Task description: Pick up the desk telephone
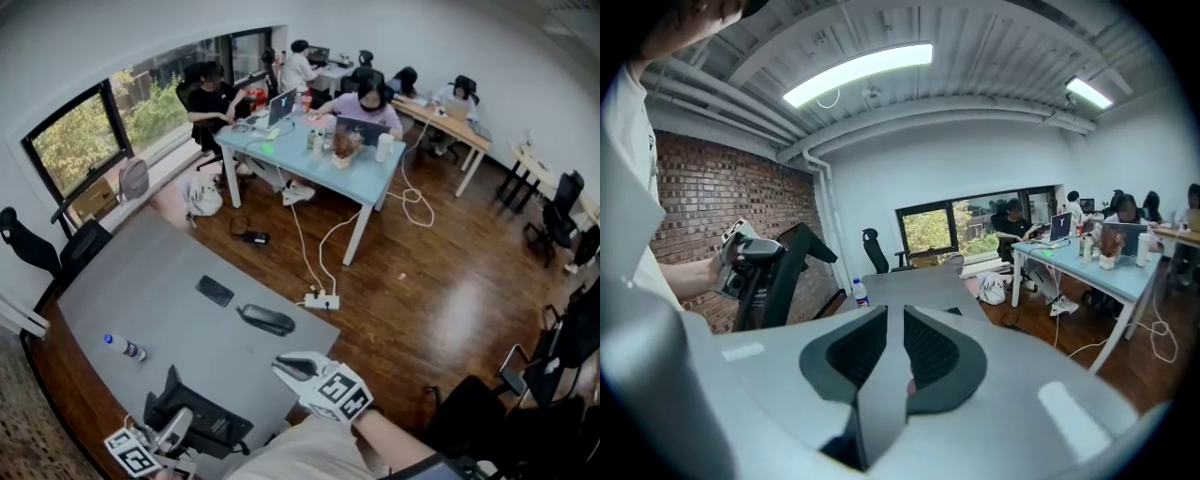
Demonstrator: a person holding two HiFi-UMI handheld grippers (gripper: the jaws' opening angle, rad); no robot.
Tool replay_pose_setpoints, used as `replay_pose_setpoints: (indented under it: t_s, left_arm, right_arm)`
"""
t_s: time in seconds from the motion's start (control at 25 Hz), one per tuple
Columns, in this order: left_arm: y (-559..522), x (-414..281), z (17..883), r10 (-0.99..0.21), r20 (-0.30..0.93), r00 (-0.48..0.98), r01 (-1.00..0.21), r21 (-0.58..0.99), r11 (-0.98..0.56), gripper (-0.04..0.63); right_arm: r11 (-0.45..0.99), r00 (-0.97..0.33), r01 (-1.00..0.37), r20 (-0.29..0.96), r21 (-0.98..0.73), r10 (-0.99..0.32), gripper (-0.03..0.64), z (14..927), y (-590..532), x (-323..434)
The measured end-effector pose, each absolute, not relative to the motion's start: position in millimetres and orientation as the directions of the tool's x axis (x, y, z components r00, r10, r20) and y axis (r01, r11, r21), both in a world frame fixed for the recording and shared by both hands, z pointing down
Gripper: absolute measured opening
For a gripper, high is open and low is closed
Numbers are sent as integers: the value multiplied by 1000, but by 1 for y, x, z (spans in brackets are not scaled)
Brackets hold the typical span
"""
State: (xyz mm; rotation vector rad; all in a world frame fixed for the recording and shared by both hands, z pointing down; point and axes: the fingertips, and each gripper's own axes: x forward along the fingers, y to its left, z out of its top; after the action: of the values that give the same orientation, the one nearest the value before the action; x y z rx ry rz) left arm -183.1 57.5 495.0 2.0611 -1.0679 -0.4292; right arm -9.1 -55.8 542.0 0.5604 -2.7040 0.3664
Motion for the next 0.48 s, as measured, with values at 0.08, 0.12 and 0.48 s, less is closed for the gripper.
replay_pose_setpoints:
  t_s: [0.08, 0.12, 0.48]
  left_arm:
    - [60, -183, 497, -806, 53, 590, -553, 753, -355, 169]
    - [61, -182, 499, -806, 54, 590, -552, 755, -354, 169]
    - [66, -177, 516, -804, 92, 588, -562, 761, -324, 169]
  right_arm:
    - [892, -862, -416, 391, -179, -323, 52, 547, -54, -9]
    - [893, -862, -414, 393, -177, -322, 52, 548, -53, -8]
    - [897, -842, -417, 435, -146, -321, 52, 552, -53, 0]
